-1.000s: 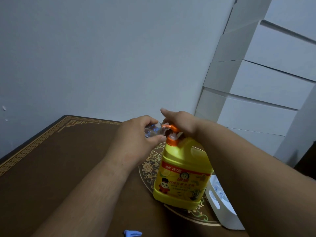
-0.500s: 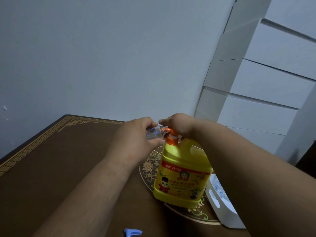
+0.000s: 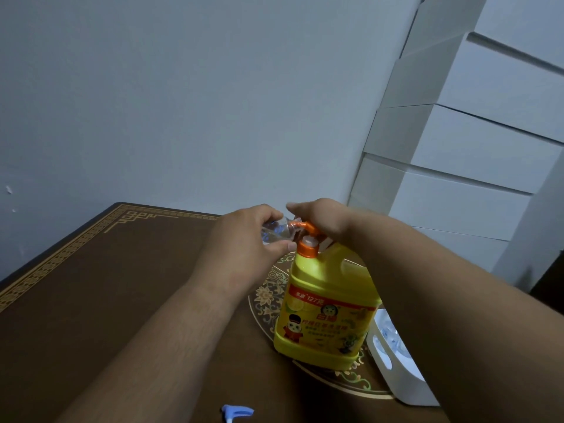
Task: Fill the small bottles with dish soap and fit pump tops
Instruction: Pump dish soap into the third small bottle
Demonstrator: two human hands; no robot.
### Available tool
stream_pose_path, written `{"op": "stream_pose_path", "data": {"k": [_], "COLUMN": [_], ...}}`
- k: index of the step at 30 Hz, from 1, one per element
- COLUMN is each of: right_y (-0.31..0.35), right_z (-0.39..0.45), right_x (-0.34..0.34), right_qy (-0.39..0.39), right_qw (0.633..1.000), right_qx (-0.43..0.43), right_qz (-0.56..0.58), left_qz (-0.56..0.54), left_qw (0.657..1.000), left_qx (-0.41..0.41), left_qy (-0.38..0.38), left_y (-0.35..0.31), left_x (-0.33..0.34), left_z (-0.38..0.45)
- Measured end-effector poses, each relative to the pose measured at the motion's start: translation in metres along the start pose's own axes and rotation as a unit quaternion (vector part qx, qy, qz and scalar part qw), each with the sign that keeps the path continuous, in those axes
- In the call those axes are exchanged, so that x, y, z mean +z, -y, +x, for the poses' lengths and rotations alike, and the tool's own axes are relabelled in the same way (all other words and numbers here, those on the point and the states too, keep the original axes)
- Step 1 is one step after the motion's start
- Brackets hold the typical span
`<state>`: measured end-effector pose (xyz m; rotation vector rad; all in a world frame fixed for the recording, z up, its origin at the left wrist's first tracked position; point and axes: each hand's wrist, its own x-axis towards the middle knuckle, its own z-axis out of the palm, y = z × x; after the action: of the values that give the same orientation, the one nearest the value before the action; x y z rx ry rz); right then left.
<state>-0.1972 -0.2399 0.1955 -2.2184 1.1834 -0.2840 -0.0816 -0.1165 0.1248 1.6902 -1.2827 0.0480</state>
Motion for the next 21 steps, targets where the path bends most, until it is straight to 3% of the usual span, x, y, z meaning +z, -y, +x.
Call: {"op": "stream_pose_path", "data": {"k": [3, 9, 12, 16, 21], "right_y": [0.004, -0.002, -0.003, -0.007, -0.003], "right_z": [0.011, 0.008, 0.006, 0.010, 0.005], "right_x": [0.001, 0.001, 0.000, 0.000, 0.005], "right_qy": [0.019, 0.019, -0.016, -0.044, -0.013], "right_qw": [0.999, 0.999, 0.999, 0.999, 0.999], "right_qx": [0.043, -0.019, -0.018, -0.028, 0.003], "right_qz": [-0.020, -0.020, 0.039, 0.015, 0.038], "left_qz": [0.023, 0.020, 0.012, 0.009, 0.017], "left_qw": [1.000, 1.000, 1.000, 1.000, 1.000], "left_qx": [-0.004, 0.005, 0.009, 0.010, -0.003], "left_qy": [0.018, 0.007, -0.014, -0.023, -0.012], "left_y": [0.001, 0.000, -0.001, -0.002, -0.002], "left_x": [-0.001, 0.000, 0.002, 0.004, 0.003], "left_z": [0.000, -0.001, -0.001, -0.002, -0.002]}}
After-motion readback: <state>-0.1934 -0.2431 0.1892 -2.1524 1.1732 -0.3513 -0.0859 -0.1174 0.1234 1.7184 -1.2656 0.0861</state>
